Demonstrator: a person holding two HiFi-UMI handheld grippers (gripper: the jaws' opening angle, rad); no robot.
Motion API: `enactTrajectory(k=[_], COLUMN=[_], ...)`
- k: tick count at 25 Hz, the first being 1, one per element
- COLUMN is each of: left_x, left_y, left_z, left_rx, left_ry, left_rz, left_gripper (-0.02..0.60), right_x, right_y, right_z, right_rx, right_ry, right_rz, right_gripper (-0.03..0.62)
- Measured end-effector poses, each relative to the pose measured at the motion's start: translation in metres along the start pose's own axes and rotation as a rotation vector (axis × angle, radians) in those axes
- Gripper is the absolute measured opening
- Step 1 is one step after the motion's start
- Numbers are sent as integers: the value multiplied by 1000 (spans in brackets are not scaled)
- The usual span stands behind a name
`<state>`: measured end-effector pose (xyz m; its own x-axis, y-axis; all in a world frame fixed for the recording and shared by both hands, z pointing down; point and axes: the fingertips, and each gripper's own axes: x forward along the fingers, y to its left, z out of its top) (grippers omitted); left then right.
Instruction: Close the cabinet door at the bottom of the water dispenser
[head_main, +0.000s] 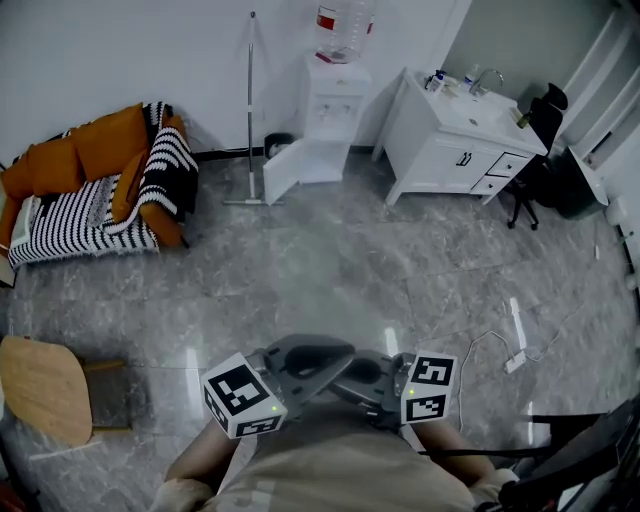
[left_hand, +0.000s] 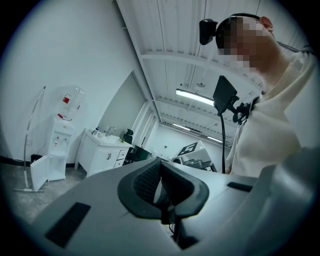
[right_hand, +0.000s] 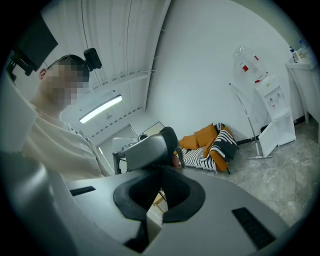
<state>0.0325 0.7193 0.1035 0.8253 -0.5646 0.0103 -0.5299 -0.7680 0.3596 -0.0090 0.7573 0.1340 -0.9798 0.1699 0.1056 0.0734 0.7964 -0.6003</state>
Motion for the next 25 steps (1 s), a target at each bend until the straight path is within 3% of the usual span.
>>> enactTrajectory(k=[9,15,25], left_x=[54,113,203], left_y=[40,69,96], left_z=[2,15,34], left_rx=[9,0,24], left_ry=[61,91,115], left_rz=[76,141,192], left_gripper=[-8,-8,-8], right_x=[-35,-77,-147], right_y=[-57,-97,-150], right_z=[23,54,95], right_rx=[93,138,130], right_ry=[-41,-65,-83], right_rz=[12,82,115], right_gripper=[12,12,12])
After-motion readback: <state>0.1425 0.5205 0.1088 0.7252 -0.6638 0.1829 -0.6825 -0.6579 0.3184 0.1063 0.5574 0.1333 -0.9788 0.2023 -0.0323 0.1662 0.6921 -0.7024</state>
